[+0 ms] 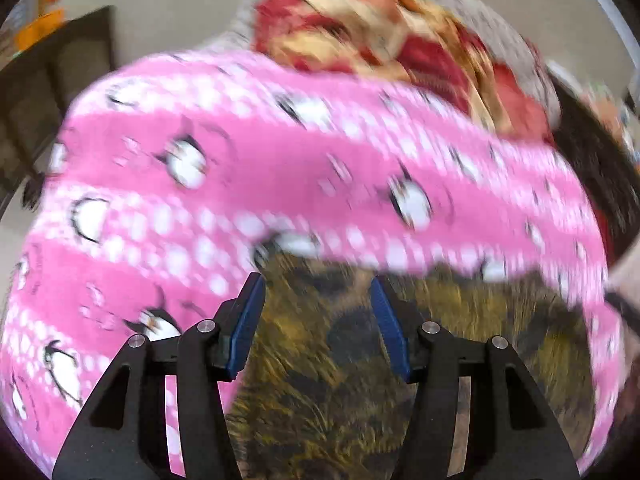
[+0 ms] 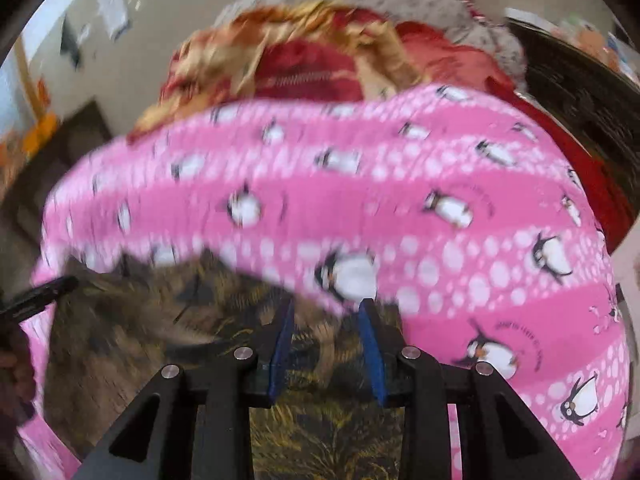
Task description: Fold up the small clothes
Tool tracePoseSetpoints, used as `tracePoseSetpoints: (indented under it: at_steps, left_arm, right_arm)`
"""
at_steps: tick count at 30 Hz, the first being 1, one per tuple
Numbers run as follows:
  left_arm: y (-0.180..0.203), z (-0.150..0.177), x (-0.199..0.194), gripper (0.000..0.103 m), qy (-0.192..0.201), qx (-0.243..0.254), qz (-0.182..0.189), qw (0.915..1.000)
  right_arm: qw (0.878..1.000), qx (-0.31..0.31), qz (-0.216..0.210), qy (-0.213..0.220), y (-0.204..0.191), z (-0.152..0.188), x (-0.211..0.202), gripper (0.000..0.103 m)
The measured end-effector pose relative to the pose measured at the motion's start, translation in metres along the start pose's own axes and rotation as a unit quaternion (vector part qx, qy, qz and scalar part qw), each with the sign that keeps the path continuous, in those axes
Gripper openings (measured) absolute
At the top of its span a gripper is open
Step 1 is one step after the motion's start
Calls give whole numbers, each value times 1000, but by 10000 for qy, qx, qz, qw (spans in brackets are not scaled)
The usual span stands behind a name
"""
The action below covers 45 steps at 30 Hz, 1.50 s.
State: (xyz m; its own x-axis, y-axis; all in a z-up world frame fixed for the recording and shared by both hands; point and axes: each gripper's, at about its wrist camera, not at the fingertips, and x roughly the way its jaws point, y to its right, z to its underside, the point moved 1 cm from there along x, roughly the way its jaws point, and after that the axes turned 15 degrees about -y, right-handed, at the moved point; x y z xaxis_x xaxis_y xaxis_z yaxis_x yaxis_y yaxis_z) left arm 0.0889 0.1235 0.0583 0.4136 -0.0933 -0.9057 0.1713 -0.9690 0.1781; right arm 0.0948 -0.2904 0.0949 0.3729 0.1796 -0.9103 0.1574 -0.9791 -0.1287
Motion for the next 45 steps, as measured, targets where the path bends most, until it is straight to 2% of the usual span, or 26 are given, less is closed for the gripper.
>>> tracePoseSetpoints:
  at_steps: [3, 4, 7, 9, 11, 12, 13, 14, 16, 17, 18, 20, 21, 22, 23, 24, 26, 30, 35, 37, 38, 39, 40, 41, 43, 45]
  left_arm:
    - [-1, 4, -10, 55, 442, -201, 142, 9987]
    - [2, 6, -7, 55, 489, -199, 224, 9984]
    - [18, 5, 20, 55, 310, -94, 501, 9982]
    - [19, 11, 42, 55, 370, 82, 178, 9991]
    - [5, 24, 65, 55, 136, 49, -184, 9997]
    - [-8, 29, 63, 55, 156, -176, 222, 9995]
    - [-14, 32, 55, 55, 283, -309, 416, 9983]
    - [-25, 40, 49, 55, 390, -530, 413, 9970]
    - [-38, 48, 52, 55, 266, -855, 508, 9947]
    - [-45, 50, 50, 55, 356, -990, 705, 9919]
    - [-46, 52, 49, 55, 378, -1057, 710, 9911]
    - [-43, 52, 51, 55, 358, -1035, 626, 9920]
    - [-39, 52, 51, 55, 350, -984, 525, 9931]
    - [-37, 52, 52, 55, 352, -956, 472, 9937]
    - [-36, 52, 53, 55, 346, -941, 455, 9939]
    - [-34, 52, 55, 55, 338, -954, 484, 9937]
    - [-36, 46, 56, 55, 348, -992, 563, 9929]
    - [-41, 47, 55, 55, 338, -1007, 585, 9926]
    - [-40, 48, 54, 55, 314, -973, 524, 9934]
    - [-38, 47, 55, 55, 286, -942, 447, 9941]
    - [-36, 47, 55, 56, 275, -925, 406, 9945]
    - [-34, 44, 56, 56, 258, -910, 370, 9948]
    - [-34, 45, 57, 56, 243, -897, 351, 9951]
    - [-34, 44, 56, 57, 208, -868, 386, 9953]
    - [-38, 41, 52, 57, 48, -781, 511, 9956]
    - [-48, 45, 30, 57, -38, -650, 723, 9953]
  right_arm:
    - [9989, 222, 103, 403, -4, 8, -13, 34]
    - [9982, 326, 96, 487, -6, 9, -13, 40]
    - [9963, 666, 127, 532, -18, 16, 3, 42]
    - [9957, 827, 233, 337, -25, 23, 22, 42]
    - [9940, 1002, 372, 217, -23, 32, 30, 42]
    - [9935, 1062, 323, 246, -21, 40, 30, 42]
    - [9939, 1032, 234, 311, -19, 45, 28, 42]
    - [9954, 863, 187, 360, -20, 51, 29, 42]
    - [9976, 601, 274, 185, -18, 50, 43, 42]
    - [9975, 643, 290, -43, -8, 44, 60, 42]
    - [9965, 791, 211, -194, 4, 40, 70, 42]
    - [9887, 1444, -355, -176, 40, 28, 78, 42]
    - [9861, 1634, -257, -162, 50, 22, 76, 40]
    - [9843, 1759, 98, -142, 57, 18, 73, 39]
    - [9773, 1992, 688, -201, 69, 14, 68, 39]
    - [9729, 2188, 728, -137, 79, 14, 60, 39]
    - [9713, 2331, 459, 131, 91, 15, 43, 39]
    - [9852, 1705, 154, 116, 84, -1, 31, 39]
    - [9974, 641, -317, -54, 20, -6, 35, 40]
    - [9992, 267, -170, -262, -6, -2, 60, 42]
    - [9981, 317, 60, -523, -9, 2, 86, 45]
    - [9968, 392, 165, -670, -7, 5, 104, 55]
    - [9975, 551, 95, -430, -3, 5, 107, 62]
    - [9967, 633, 131, -482, -3, 2, 104, 62]
    - [9960, 490, 535, -520, -16, -2, 89, 61]
    - [9975, 147, 667, -180, -33, 4, 60, 61]
